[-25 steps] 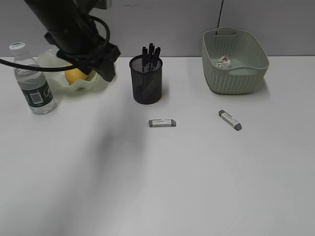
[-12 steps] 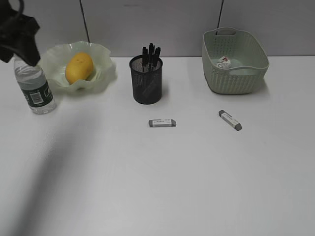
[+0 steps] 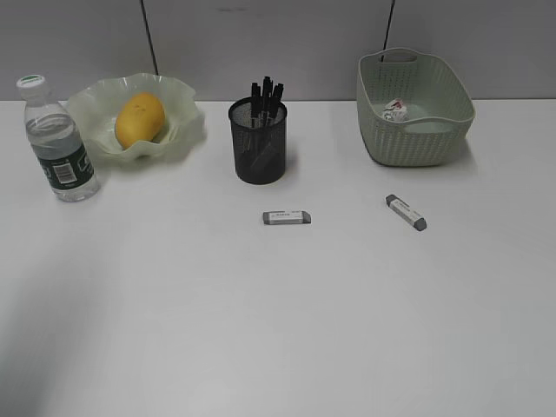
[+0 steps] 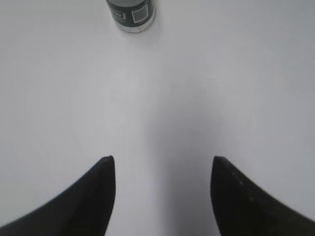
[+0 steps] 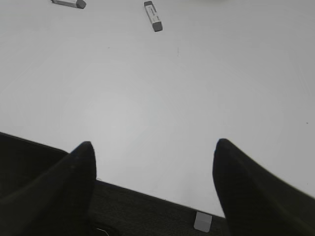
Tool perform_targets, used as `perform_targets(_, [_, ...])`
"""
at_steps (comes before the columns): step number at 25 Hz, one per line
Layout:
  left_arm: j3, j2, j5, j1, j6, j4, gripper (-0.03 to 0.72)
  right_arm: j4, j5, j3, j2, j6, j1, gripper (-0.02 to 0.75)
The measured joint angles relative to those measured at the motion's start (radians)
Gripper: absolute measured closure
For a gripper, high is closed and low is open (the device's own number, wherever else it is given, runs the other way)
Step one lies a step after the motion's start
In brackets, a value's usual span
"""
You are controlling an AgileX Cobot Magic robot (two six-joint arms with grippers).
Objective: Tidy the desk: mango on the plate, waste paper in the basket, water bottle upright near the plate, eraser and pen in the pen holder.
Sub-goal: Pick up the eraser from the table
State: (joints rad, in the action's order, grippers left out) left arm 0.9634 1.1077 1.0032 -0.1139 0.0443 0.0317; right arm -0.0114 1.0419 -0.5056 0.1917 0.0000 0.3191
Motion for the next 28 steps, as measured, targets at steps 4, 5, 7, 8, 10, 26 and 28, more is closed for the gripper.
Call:
perform_targets(4, [-0.128,-0.223,-0.006,0.0,0.0,0.021,0.221,0.0,0.0,0.0,0.0,0.0,0.0,0.153])
perform_targets(5, [-0.152,-0.288,-0.006,0.0,0.0,0.024,0.221,0.0,0.0,0.0,0.0,0.0,0.0,0.153])
perform_targets(7, [-0.202,-0.421,-0.006,0.0,0.0,0.028,0.221,0.0,0.0,0.0,0.0,0.0,0.0,0.153])
perform_targets(8, [-0.221,-0.48,-0.005,0.0,0.0,0.028,0.221,0.0,0.0,0.0,0.0,0.0,0.0,0.153])
perform_targets(10, [-0.261,-0.586,-0.002,0.0,0.0,0.028,0.221,0.0,0.0,0.0,0.0,0.0,0.0,0.153])
perform_targets(26, [-0.375,-1.007,0.184,0.0,0.0,0.031,0.222,0.0,0.0,0.0,0.0,0.0,0.0,0.153])
perform_targets(28, [-0.391,-1.007,0.187,0.0,0.0,0.031,0.222,0.0,0.0,0.0,0.0,0.0,0.0,0.153])
